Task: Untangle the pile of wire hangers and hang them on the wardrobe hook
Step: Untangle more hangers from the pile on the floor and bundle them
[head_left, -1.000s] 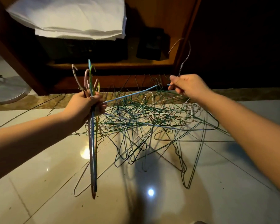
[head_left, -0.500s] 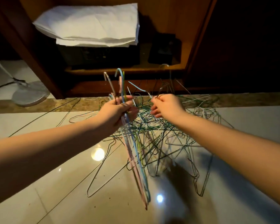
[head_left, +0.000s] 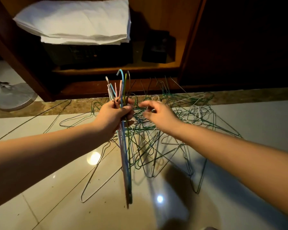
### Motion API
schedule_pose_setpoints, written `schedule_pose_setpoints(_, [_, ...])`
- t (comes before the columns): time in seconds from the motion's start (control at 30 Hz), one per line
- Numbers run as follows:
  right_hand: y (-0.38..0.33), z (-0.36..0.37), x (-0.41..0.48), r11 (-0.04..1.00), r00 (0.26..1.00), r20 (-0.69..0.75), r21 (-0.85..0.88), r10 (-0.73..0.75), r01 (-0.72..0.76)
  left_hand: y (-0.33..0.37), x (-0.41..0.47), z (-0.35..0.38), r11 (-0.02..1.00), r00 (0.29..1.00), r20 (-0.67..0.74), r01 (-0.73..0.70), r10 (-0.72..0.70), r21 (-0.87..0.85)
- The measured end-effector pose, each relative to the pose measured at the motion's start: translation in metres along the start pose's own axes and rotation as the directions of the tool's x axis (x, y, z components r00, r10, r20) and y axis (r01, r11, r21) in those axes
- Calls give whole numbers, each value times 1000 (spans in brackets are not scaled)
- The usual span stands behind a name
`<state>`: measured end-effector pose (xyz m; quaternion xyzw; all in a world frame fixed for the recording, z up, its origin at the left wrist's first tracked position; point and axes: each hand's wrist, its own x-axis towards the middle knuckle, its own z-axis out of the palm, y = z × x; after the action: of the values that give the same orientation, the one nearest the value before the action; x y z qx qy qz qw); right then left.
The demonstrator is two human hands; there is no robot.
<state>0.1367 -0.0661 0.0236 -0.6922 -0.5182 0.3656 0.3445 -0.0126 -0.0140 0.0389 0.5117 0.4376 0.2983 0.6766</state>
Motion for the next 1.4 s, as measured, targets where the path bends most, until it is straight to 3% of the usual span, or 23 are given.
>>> schedule_pose_setpoints(0.07, [40, -20, 2, 964, 999, -32, -262, 36, -43, -2, 2, -2, 1000, 1000, -8, 3, -3, 17])
schedule_pose_setpoints(0.13, [92, -42, 1, 837, 980, -80, -512, 180, -195, -5, 4, -3, 999, 1000, 3, 23, -23, 40])
schedule_pose_setpoints(0.2, [139, -65, -4, 704, 944, -150, -634, 293, -319, -7, 6, -1, 997, 998, 32, 57, -58, 60])
schedule_pose_setpoints(0.33, [190, -89, -12, 654, 930, -80, -690, 359, -311, -13, 13, 10, 985, 987, 61, 146, -152, 87])
schedule_pose_setpoints(0.4, [196, -88, -12, 685, 936, -47, -668, 350, -289, -17, 16, 13, 983, 983, 76, 160, -167, 89])
schedule_pose_setpoints(0.53, [192, -80, 0, 792, 964, -162, -550, 210, -265, -23, 24, 13, 976, 984, 68, 153, -165, 158])
schedule_pose_setpoints(0.7, [181, -80, 14, 672, 990, -82, -727, 117, -140, -30, 29, 10, 967, 987, -19, 163, -162, 198])
schedule_pose_setpoints(0.77, [179, -83, 15, 637, 986, -56, -757, 158, -145, -33, 29, 7, 962, 986, -30, 169, -167, 215])
schedule_pose_setpoints(0.87, [174, -82, 16, 698, 964, -56, -679, 261, -229, -36, 28, 2, 960, 984, -19, 177, -178, 218])
schedule_pose_setpoints(1.03, [155, -87, 18, 882, 945, -250, -369, 208, -292, -34, 27, -2, 966, 988, -26, 153, -150, 210])
schedule_pose_setpoints(1.4, [137, -97, 12, 937, 886, -432, -212, 166, -278, -27, 30, -16, 975, 992, -85, 112, -96, 194])
